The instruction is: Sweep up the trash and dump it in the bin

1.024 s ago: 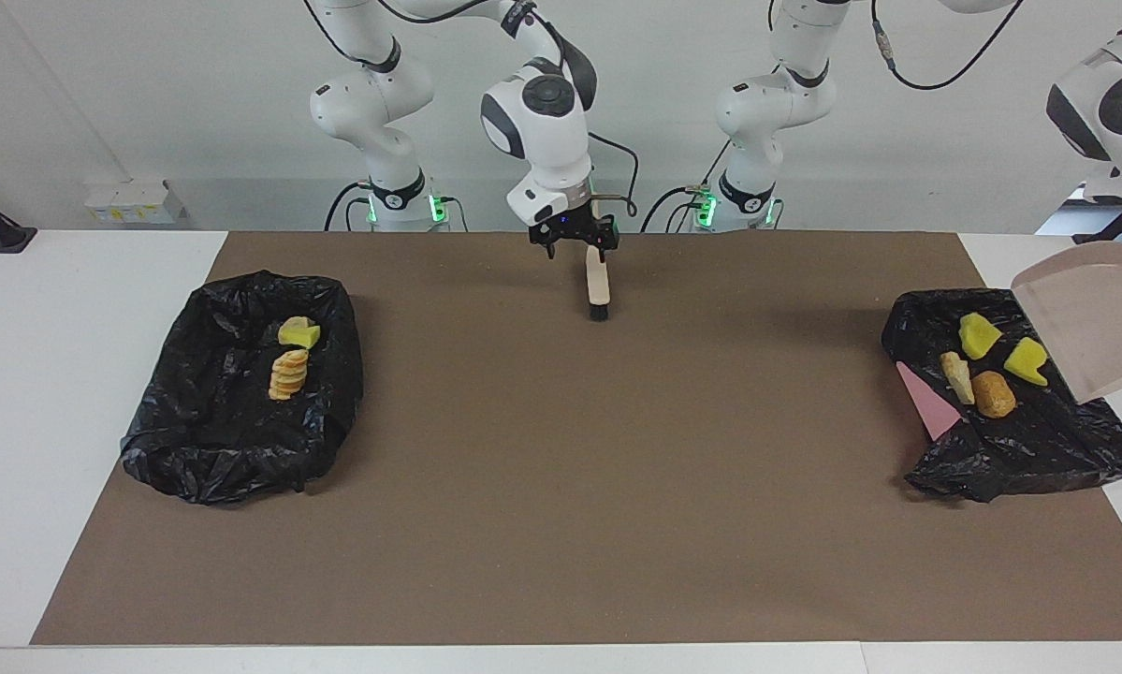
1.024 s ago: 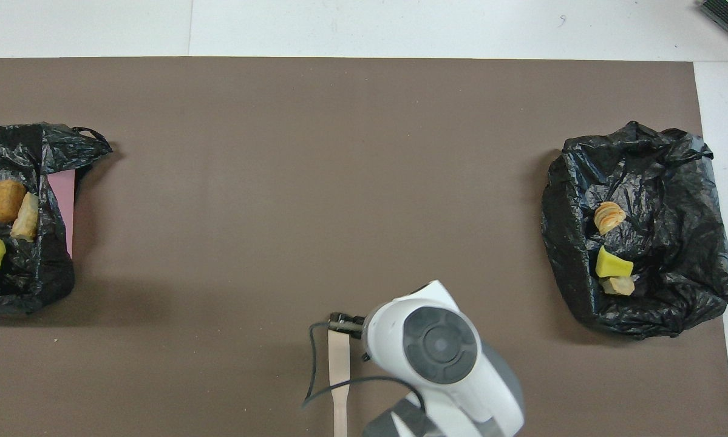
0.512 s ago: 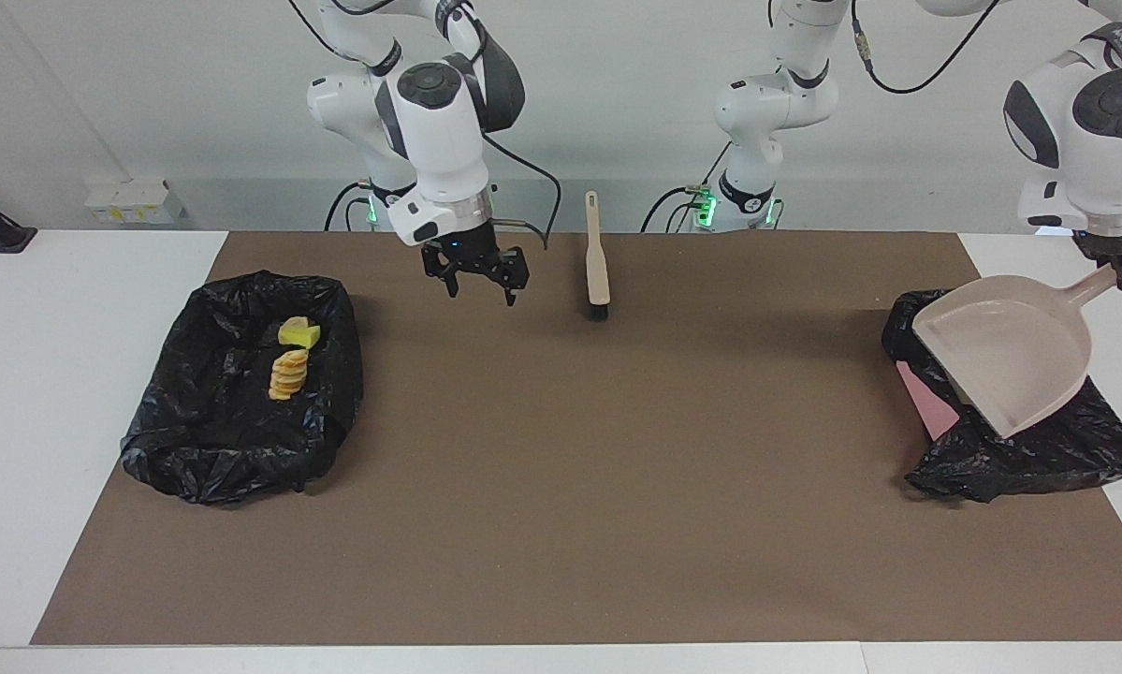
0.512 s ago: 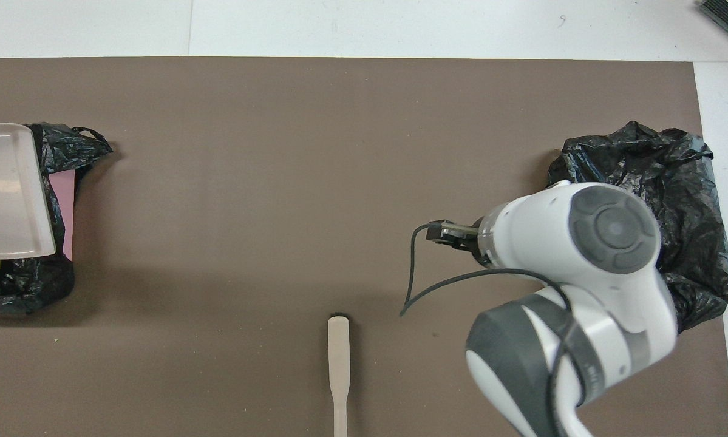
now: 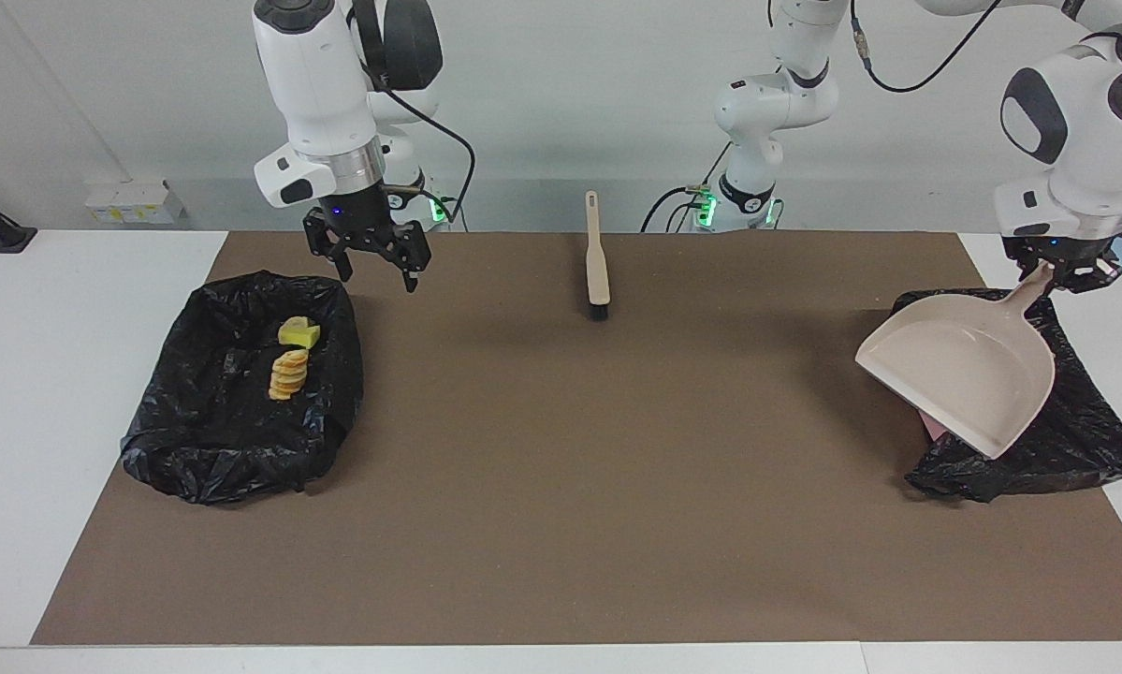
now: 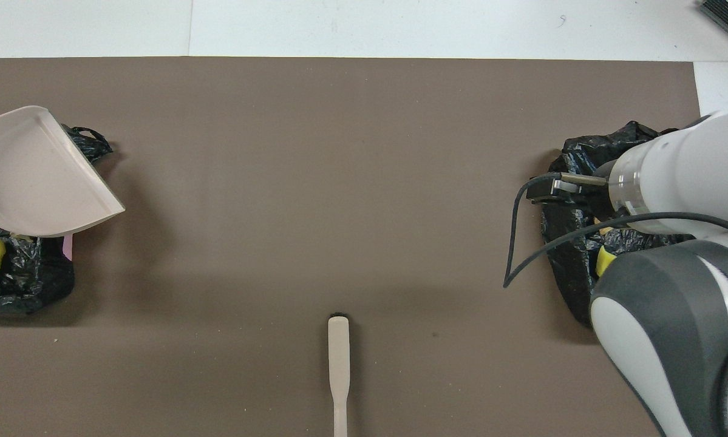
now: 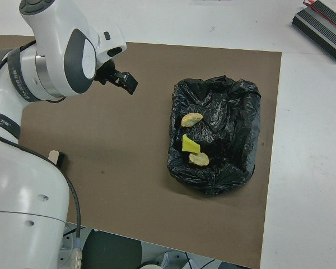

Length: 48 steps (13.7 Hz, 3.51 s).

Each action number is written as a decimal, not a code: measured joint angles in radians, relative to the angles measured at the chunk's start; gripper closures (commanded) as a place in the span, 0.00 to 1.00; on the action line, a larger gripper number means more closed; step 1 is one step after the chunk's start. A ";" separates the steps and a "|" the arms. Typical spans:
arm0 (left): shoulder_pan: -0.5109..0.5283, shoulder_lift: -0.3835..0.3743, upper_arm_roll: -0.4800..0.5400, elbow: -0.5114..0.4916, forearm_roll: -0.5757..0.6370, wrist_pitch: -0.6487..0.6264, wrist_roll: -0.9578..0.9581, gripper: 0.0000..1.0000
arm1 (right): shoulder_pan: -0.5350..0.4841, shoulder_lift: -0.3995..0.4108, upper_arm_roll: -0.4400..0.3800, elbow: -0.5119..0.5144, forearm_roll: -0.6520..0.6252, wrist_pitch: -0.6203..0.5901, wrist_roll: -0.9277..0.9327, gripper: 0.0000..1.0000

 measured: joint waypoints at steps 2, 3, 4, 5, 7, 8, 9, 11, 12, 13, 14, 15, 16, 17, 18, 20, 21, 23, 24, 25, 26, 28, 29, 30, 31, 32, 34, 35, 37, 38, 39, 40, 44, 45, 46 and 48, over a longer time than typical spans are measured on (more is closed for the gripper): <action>-0.045 -0.003 -0.005 0.000 -0.050 -0.030 -0.161 1.00 | -0.006 0.000 0.000 0.036 -0.010 -0.056 0.000 0.00; -0.075 -0.004 -0.007 0.000 -0.067 -0.045 -0.243 1.00 | -0.011 0.000 0.000 0.051 -0.012 -0.077 0.000 0.00; -0.112 -0.006 -0.009 0.000 -0.088 -0.057 -0.332 1.00 | -0.018 0.001 0.000 0.074 -0.013 -0.099 -0.001 0.00; -0.151 -0.008 -0.010 0.000 -0.114 -0.064 -0.424 1.00 | -0.027 0.001 0.000 0.099 -0.013 -0.127 -0.004 0.00; -0.228 -0.011 -0.012 -0.003 -0.168 -0.070 -0.598 1.00 | -0.037 0.001 0.000 0.132 -0.013 -0.168 -0.010 0.00; -0.270 -0.013 -0.013 -0.005 -0.190 -0.071 -0.683 1.00 | -0.040 0.001 0.001 0.140 -0.013 -0.187 -0.010 0.00; -0.318 -0.015 -0.014 -0.006 -0.220 -0.071 -0.775 1.00 | -0.049 0.002 0.000 0.146 -0.013 -0.211 -0.010 0.00; -0.385 -0.019 -0.016 -0.006 -0.284 -0.068 -0.912 1.00 | -0.070 0.008 0.000 0.153 -0.012 -0.227 -0.010 0.00; -0.409 -0.021 -0.016 -0.006 -0.315 -0.060 -0.980 1.00 | -0.076 0.011 0.000 0.154 -0.010 -0.227 -0.011 0.00; -0.431 -0.022 -0.016 -0.007 -0.346 -0.044 -1.054 1.00 | -0.077 0.013 0.001 0.155 -0.008 -0.227 -0.011 0.00; -0.450 -0.022 -0.016 -0.007 -0.371 -0.022 -1.116 1.00 | -0.078 0.013 0.001 0.155 -0.007 -0.227 -0.011 0.00; -0.470 -0.022 -0.016 -0.010 -0.389 0.001 -1.162 1.00 | -0.080 0.013 0.001 0.155 -0.007 -0.227 -0.011 0.00; -0.490 -0.021 -0.016 -0.018 -0.398 0.026 -1.193 1.00 | -0.082 0.013 0.001 0.155 -0.007 -0.225 -0.019 0.00; -0.509 -0.019 -0.016 -0.033 -0.405 0.059 -1.213 1.00 | -0.085 0.013 0.001 0.156 -0.006 -0.220 -0.042 0.00; -0.526 -0.016 -0.016 -0.058 -0.418 0.101 -1.223 1.00 | -0.088 0.013 0.001 0.156 -0.006 -0.209 -0.066 0.00; -0.559 -0.006 -0.016 -0.108 -0.433 0.177 -1.229 1.00 | -0.097 0.014 0.001 0.157 -0.006 -0.202 -0.084 0.00; -0.575 0.001 -0.015 -0.128 -0.435 0.202 -1.232 1.00 | -0.101 0.015 0.001 0.158 -0.006 -0.202 -0.087 0.00; -0.614 0.036 -0.016 -0.155 -0.438 0.254 -1.258 1.00 | -0.104 0.019 0.001 0.162 -0.006 -0.202 -0.088 0.00; -0.634 0.061 -0.016 -0.163 -0.438 0.293 -1.283 1.00 | -0.104 0.020 0.001 0.163 -0.006 -0.202 -0.088 0.00; -0.654 0.087 -0.016 -0.176 -0.438 0.346 -1.308 1.00 | -0.104 0.021 0.001 0.164 -0.007 -0.202 -0.088 0.00; -0.674 0.110 -0.016 -0.193 -0.442 0.405 -1.336 1.00 | -0.104 0.021 0.001 0.164 -0.007 -0.202 -0.088 0.00; -0.716 0.155 -0.017 -0.230 -0.451 0.520 -1.395 0.89 | -0.105 0.021 0.001 0.165 -0.007 -0.202 -0.088 0.00; -0.732 0.172 -0.017 -0.239 -0.451 0.557 -1.414 0.34 | -0.105 0.021 0.001 0.167 -0.007 -0.202 -0.088 0.00; -0.742 0.182 -0.017 -0.242 -0.452 0.574 -1.420 0.00 | -0.108 0.021 0.001 0.168 -0.007 -0.202 -0.091 0.00; -0.744 0.184 -0.017 -0.242 -0.452 0.578 -1.424 0.00 | -0.112 0.021 0.001 0.170 -0.007 -0.202 -0.106 0.00; -0.744 0.182 -0.015 -0.241 -0.452 0.578 -1.428 0.00 | -0.116 0.020 0.001 0.173 -0.006 -0.204 -0.127 0.00; -0.743 0.174 -0.007 -0.239 -0.452 0.576 -1.444 0.00 | -0.121 0.015 0.001 0.177 -0.006 -0.206 -0.145 0.00; -0.742 0.169 -0.001 -0.237 -0.452 0.570 -1.452 0.00 | -0.119 0.013 0.001 0.177 -0.006 -0.206 -0.146 0.00; -0.724 0.152 0.012 -0.221 -0.452 0.545 -1.463 0.00 | -0.093 0.009 -0.019 0.177 -0.006 -0.206 -0.147 0.00; -0.699 0.144 0.015 -0.210 -0.452 0.530 -1.463 0.00 | -0.060 0.009 -0.053 0.177 -0.006 -0.206 -0.147 0.00; -0.666 0.133 0.017 -0.200 -0.452 0.520 -1.462 0.00 | -0.030 0.009 -0.087 0.177 -0.006 -0.206 -0.147 0.00; -0.623 0.120 0.020 -0.191 -0.452 0.510 -1.454 0.00 | -0.014 0.008 -0.108 0.178 -0.002 -0.206 -0.147 0.00; -0.489 0.072 0.031 -0.157 -0.451 0.435 -1.288 0.00 | -0.028 0.004 -0.108 0.180 0.005 -0.209 -0.147 0.00; -0.461 0.066 0.033 -0.141 -0.451 0.404 -1.228 0.00 | -0.031 0.003 -0.105 0.180 0.006 -0.214 -0.147 0.00; -0.433 0.063 0.035 -0.124 -0.451 0.374 -1.177 0.00 | -0.032 0.002 -0.103 0.180 0.006 -0.223 -0.147 0.00; -0.373 0.056 0.037 -0.094 -0.451 0.327 -1.105 0.00 | -0.032 0.000 -0.102 0.180 0.006 -0.231 -0.147 0.00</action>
